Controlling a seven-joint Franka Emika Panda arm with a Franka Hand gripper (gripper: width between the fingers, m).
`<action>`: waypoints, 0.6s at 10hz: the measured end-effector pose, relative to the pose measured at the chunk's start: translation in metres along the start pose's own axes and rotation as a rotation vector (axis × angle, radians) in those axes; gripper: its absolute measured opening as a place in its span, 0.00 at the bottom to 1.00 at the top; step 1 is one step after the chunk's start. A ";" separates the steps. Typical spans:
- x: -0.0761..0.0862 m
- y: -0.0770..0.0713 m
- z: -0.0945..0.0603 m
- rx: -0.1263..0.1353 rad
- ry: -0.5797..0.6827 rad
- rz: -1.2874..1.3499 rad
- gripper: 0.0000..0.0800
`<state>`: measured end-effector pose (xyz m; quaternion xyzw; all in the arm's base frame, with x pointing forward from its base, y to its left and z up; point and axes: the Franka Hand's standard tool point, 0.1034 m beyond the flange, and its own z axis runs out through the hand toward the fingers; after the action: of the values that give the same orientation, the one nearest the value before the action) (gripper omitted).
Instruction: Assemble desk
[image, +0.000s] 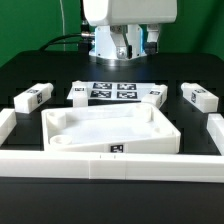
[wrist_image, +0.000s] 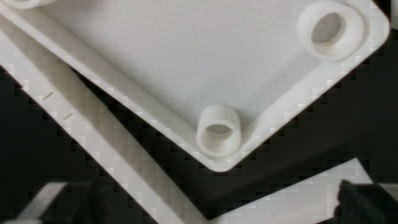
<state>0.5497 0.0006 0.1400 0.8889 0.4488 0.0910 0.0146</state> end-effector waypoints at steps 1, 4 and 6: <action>-0.001 -0.001 0.000 0.003 0.004 0.002 0.81; -0.001 -0.001 0.001 0.004 0.003 -0.001 0.81; -0.009 0.001 0.004 -0.002 -0.001 -0.109 0.81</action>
Offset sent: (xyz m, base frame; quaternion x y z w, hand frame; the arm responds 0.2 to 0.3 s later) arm 0.0000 0.0000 0.0000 0.0000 0.0000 0.0000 1.0000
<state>0.5457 -0.0069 0.1351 0.8631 0.4965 0.0899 0.0204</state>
